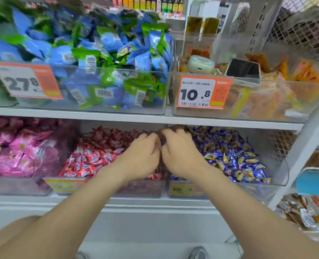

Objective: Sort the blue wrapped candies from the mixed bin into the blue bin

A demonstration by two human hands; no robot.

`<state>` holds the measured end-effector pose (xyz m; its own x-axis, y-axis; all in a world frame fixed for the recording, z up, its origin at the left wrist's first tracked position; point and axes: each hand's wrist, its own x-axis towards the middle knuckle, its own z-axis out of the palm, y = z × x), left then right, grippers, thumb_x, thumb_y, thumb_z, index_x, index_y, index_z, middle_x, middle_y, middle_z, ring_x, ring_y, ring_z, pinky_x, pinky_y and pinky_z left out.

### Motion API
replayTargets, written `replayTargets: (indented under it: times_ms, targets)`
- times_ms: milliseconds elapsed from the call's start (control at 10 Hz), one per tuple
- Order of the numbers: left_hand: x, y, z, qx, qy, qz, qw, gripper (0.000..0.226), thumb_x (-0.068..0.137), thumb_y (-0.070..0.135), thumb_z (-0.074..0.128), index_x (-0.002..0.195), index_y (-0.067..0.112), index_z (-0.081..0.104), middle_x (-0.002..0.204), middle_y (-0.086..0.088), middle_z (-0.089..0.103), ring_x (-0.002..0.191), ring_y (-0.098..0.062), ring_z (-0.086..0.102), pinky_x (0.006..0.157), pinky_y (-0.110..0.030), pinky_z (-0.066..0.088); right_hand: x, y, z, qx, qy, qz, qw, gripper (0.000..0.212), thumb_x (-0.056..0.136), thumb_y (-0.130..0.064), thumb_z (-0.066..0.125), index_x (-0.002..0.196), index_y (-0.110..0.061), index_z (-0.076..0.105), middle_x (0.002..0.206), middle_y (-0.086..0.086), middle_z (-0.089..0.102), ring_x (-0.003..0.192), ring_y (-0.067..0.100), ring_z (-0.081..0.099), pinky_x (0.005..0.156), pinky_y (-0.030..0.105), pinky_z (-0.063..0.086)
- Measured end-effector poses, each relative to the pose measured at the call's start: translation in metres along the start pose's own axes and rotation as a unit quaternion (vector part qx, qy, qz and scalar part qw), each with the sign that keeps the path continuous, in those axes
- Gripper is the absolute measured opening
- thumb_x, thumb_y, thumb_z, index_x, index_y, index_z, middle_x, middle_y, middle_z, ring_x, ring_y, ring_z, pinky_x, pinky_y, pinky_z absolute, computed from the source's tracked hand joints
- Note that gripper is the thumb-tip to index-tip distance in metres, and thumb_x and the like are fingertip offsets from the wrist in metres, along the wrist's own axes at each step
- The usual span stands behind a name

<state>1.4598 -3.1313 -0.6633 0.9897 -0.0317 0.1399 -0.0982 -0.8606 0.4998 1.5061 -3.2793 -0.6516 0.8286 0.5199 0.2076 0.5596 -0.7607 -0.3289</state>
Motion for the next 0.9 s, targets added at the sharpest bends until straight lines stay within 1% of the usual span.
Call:
replayTargets:
  times_ms: [100, 200, 300, 400, 500, 600, 700, 800, 900]
  targets:
    - [-0.018, -0.054, -0.028, 0.177, -0.123, -0.211, 0.953, 0.037, 0.096, 0.033, 0.043, 0.132, 0.022, 0.043, 0.133, -0.014, 0.041, 0.126, -0.047, 0.041, 0.11, -0.054, 0.037, 0.012, -0.035, 0.02, -0.018, -0.054, -0.13, 0.99, 0.042, 0.092, -0.025, 0.049, 0.13, -0.024, 0.067, 0.122, 0.012, 0.059, 0.115, 0.039, 0.055, 0.1, 0.051, 0.049]
    - [-0.032, -0.082, -0.054, 0.296, -0.195, -0.309, 0.882, 0.056, 0.097, 0.036, 0.043, 0.146, 0.01, 0.038, 0.147, -0.021, 0.039, 0.135, -0.045, 0.041, 0.115, -0.052, 0.036, 0.029, -0.05, 0.048, -0.045, -0.193, -0.15, 0.969, 0.035, 0.099, -0.034, 0.058, 0.134, -0.032, 0.065, 0.129, 0.014, 0.055, 0.124, 0.044, 0.054, 0.104, 0.055, 0.049]
    - [-0.029, -0.1, -0.07, 0.248, -0.275, -0.281, 0.885, 0.046, 0.105, 0.027, 0.051, 0.144, 0.003, 0.052, 0.139, -0.015, 0.061, 0.111, -0.025, 0.061, 0.097, -0.03, 0.051, 0.049, -0.057, 0.075, -0.073, -0.297, -0.11, 0.946, 0.067, 0.102, -0.06, 0.055, 0.158, -0.059, 0.019, 0.17, 0.007, 0.017, 0.15, 0.048, 0.022, 0.119, 0.066, 0.028]
    - [-0.021, -0.112, -0.069, 0.186, -0.306, -0.253, 0.899, 0.035, 0.104, 0.016, 0.054, 0.137, 0.002, 0.055, 0.12, -0.013, 0.068, 0.085, -0.02, 0.056, 0.058, -0.012, 0.047, 0.067, -0.062, 0.101, -0.074, -0.35, -0.112, 0.927, 0.074, 0.104, -0.069, 0.037, 0.158, -0.061, -0.013, 0.174, -0.008, -0.02, 0.16, 0.04, -0.013, 0.126, 0.063, 0.003]
    - [-0.011, -0.132, -0.051, 0.146, -0.295, -0.217, 0.919, 0.049, 0.103, 0.006, 0.041, 0.152, 0.005, 0.04, 0.148, -0.02, 0.054, 0.11, -0.025, 0.055, 0.083, -0.025, 0.046, 0.082, -0.055, 0.124, -0.081, -0.359, -0.07, 0.927, 0.072, 0.104, -0.071, 0.027, 0.157, -0.058, -0.02, 0.171, -0.009, -0.027, 0.159, 0.04, -0.018, 0.128, 0.061, 0.0]
    - [-0.011, -0.134, -0.041, 0.124, -0.284, -0.189, 0.932, 0.072, 0.102, 0.007, 0.038, 0.167, 0.021, 0.008, 0.17, -0.015, 0.02, 0.152, -0.032, 0.033, 0.119, -0.034, 0.033, 0.088, -0.048, 0.132, -0.124, -0.315, -0.012, 0.941, 0.07, 0.105, -0.069, 0.024, 0.159, -0.055, -0.018, 0.174, -0.004, -0.022, 0.158, 0.045, -0.016, 0.128, 0.062, -0.002]
    - [-0.007, -0.151, -0.04, 0.102, -0.258, -0.141, 0.95, 0.07, 0.099, 0.009, 0.047, 0.163, 0.026, 0.025, 0.166, -0.01, 0.031, 0.143, -0.03, 0.045, 0.114, -0.035, 0.042, 0.089, -0.049, 0.129, -0.1, -0.305, -0.035, 0.946, 0.072, 0.105, -0.062, 0.036, 0.165, -0.047, -0.002, 0.177, 0.006, -0.003, 0.158, 0.05, 0.007, 0.128, 0.061, 0.012]
    - [-0.01, -0.158, -0.058, 0.101, -0.173, -0.126, 0.971, 0.049, 0.099, 0.012, 0.055, 0.146, 0.025, 0.057, 0.142, -0.005, 0.058, 0.127, -0.026, 0.057, 0.107, -0.028, 0.044, 0.085, -0.044, 0.107, -0.096, -0.214, -0.043, 0.971, 0.052, 0.103, -0.05, 0.047, 0.151, -0.033, 0.042, 0.154, 0.018, 0.048, 0.134, 0.044, 0.053, 0.11, 0.054, 0.046]
    - [-0.019, -0.152, -0.079, 0.057, -0.055, -0.152, 0.985, 0.032, 0.1, 0.015, 0.055, 0.123, 0.027, 0.074, 0.113, 0.004, 0.069, 0.105, -0.018, 0.066, 0.087, -0.019, 0.045, 0.078, -0.047, 0.088, -0.085, -0.097, -0.066, 0.989, 0.025, 0.105, -0.034, 0.044, 0.11, -0.017, 0.063, 0.107, 0.016, 0.069, 0.093, 0.04, 0.066, 0.083, 0.049, 0.058]
